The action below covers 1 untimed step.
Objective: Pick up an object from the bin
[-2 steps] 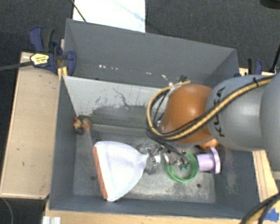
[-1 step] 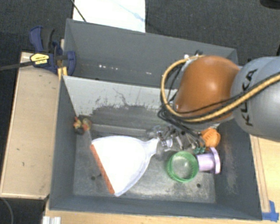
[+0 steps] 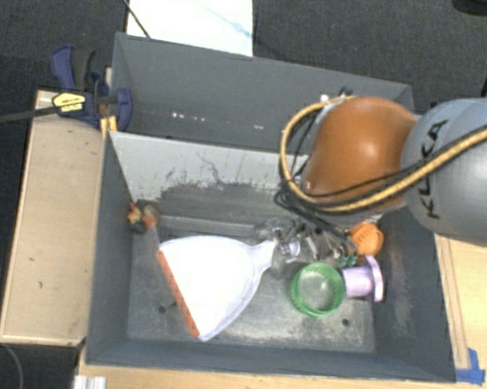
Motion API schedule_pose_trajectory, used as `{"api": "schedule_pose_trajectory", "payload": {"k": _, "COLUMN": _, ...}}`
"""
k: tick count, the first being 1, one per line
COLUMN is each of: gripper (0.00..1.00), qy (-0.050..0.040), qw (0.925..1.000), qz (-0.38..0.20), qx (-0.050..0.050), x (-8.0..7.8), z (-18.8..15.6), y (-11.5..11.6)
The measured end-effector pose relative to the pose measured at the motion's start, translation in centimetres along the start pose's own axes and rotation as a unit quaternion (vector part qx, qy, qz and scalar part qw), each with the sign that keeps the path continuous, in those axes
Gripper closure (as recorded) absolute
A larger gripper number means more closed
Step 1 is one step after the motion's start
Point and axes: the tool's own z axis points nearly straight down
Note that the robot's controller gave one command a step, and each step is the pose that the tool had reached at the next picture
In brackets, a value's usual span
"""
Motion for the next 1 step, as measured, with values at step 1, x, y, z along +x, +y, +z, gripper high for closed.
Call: {"api": "schedule_pose_trajectory", "payload": {"k": 1, "gripper": 1.00, "qy": 0.0017, "qw": 1.0000, "qz": -0.003, "qx": 0.000, "x": -0.91, "z": -5.37, "y": -0.07}}
